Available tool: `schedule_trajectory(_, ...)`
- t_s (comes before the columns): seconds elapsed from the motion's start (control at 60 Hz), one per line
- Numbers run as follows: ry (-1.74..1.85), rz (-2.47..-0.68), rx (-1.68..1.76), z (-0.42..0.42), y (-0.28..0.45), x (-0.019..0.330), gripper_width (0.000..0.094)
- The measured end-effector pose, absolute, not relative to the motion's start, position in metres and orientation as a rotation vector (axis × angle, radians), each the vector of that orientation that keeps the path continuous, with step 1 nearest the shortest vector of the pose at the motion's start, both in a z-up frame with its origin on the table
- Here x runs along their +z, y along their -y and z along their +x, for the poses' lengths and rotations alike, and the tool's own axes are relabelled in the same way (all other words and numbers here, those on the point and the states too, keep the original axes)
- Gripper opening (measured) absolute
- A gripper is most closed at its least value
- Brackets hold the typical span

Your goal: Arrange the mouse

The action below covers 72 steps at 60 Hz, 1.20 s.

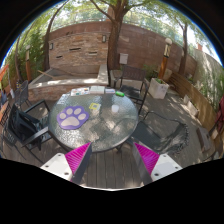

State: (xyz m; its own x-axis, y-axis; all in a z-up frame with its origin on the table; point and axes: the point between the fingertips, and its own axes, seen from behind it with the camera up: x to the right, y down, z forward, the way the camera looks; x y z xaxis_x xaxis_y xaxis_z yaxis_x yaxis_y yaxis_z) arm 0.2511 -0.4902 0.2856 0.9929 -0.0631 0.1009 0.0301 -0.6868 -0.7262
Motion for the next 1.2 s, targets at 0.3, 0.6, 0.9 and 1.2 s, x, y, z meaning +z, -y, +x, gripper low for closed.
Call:
schedule_trajectory(0.3,-0.045,-2.391,-0.108,0.272,0.431,0.224,0.0844)
schedule_trajectory(0.6,-0.035,-2.289,-0.076,0.296,0.234,0.117,0.0845)
schedule_trajectory(0.9,-0.034,-2.241,-0.076,0.318,0.055,0.021,0.0834)
schedule_trajectory(1.2,-0.035,-2.256,-0.034,0.322,-0.012,-0.016,0.0509)
